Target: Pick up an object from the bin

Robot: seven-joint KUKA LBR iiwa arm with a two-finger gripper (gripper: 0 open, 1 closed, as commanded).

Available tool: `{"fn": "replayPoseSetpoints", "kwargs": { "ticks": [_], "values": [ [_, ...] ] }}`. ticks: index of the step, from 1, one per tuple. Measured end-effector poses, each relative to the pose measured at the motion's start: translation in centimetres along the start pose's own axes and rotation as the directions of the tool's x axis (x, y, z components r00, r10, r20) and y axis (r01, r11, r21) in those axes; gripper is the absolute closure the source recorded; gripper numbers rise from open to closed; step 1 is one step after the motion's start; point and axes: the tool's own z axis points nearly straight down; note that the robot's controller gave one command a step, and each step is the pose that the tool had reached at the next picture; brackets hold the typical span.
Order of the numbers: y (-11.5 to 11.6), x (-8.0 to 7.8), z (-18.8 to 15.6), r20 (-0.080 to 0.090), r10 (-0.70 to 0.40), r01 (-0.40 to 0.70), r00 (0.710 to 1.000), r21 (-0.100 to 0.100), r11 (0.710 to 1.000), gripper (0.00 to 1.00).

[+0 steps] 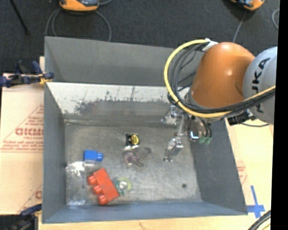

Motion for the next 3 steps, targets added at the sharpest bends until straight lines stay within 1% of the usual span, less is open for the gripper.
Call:
{"fn": "replayPoseSetpoints", "kwargs": {
  "ticks": [1,2,3],
  "values": [
    [4.3,-1.3,14.8,0.003,0.158,-0.158,0.987,-0.002,0.987,0.00],
    [4.2,-1.2,14.6,0.001,0.157,-0.157,0.988,-0.001,0.988,1.00],
    [5.0,-3.0,2.6,0.008,0.133,-0.133,0.991,-0.003,0.991,1.00]
  ]
}}
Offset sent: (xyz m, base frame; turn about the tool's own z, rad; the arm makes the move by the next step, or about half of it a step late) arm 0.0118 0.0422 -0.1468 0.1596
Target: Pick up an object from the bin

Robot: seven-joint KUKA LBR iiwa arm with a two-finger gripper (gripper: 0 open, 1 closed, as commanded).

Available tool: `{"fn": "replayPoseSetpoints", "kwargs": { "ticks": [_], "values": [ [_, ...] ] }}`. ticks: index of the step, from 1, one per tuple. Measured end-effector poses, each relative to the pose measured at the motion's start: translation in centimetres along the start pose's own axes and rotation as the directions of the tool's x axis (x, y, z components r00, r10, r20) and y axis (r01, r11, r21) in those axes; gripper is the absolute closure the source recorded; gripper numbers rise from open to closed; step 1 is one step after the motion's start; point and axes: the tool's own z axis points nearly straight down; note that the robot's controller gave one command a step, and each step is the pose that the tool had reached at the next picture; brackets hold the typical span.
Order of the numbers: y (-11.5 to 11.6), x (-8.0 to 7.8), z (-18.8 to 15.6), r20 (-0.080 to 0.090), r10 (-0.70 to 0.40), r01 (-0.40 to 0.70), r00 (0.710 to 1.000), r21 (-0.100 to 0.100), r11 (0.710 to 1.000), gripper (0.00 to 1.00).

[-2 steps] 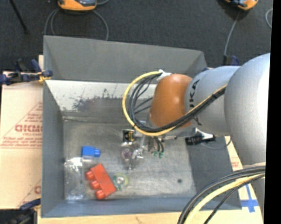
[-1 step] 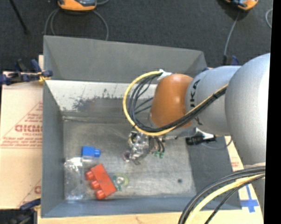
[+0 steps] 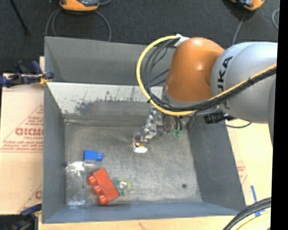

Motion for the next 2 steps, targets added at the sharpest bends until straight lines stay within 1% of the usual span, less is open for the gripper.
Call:
{"fn": "replayPoseSetpoints", "kwargs": {
  "ticks": [1,2],
  "values": [
    [-0.7,2.0,10.1,-0.014,0.258,-0.258,0.966,0.007,0.966,1.00],
    [-0.7,2.9,-2.6,-0.002,0.253,-0.253,0.967,0.001,0.967,1.00]
  ]
}}
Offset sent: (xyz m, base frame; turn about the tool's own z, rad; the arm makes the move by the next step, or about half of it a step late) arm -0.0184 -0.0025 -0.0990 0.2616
